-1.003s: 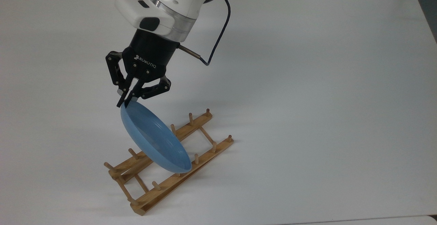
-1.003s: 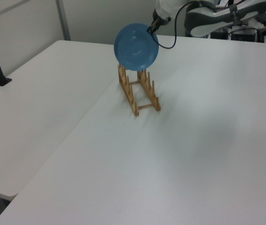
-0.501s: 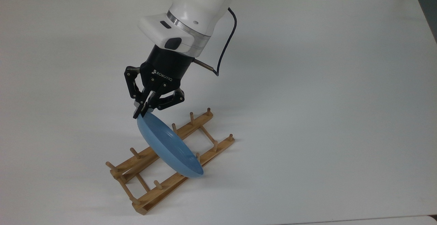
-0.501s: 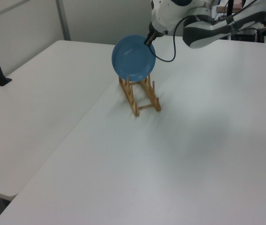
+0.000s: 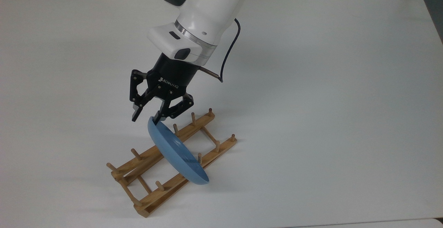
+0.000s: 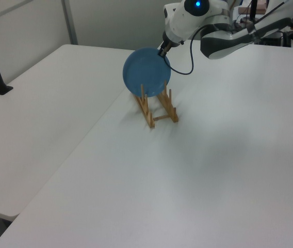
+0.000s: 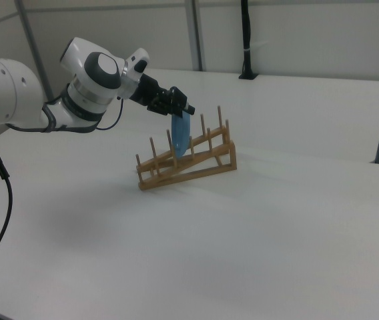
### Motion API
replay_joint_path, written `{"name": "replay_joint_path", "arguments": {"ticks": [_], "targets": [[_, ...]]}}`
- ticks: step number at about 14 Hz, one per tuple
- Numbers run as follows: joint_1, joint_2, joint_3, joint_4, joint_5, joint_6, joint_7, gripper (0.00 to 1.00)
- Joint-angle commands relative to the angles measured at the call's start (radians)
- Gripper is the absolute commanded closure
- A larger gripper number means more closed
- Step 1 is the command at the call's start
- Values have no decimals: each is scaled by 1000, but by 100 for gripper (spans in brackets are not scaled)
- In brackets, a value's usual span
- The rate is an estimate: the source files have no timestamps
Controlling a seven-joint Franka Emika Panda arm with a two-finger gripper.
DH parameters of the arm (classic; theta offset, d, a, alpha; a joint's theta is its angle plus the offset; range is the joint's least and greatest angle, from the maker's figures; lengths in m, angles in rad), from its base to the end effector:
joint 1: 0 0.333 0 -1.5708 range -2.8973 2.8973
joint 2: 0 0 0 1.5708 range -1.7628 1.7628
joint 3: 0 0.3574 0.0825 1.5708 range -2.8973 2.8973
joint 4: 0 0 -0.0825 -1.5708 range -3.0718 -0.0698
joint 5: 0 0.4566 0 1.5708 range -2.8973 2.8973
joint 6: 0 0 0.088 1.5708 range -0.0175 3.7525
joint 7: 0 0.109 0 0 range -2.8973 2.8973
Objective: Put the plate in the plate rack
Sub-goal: 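Open the gripper, release the plate, and raise the arm away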
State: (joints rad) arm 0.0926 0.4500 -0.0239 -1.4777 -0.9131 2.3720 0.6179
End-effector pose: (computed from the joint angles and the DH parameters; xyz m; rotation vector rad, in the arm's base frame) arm 0.8129 0.0494 0.4809 2.4243 -0.0070 0.8321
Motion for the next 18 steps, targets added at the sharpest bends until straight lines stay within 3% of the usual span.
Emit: {"name": "replay_joint_path", "arguments": {"ticks": [1,4,10,12,15,18], "targets": [[10,-22,-2,-7,-9,13,52,0],[44,-48,-2,-6,20,-6,123,0],[71,-137,1,14,294,-201,112,0],[73,-168,2,14,377,-269,65,0],[59,-252,-4,7,603,-425,-100,0],[35,-319,-8,-32,713,-548,-222,0]]}}
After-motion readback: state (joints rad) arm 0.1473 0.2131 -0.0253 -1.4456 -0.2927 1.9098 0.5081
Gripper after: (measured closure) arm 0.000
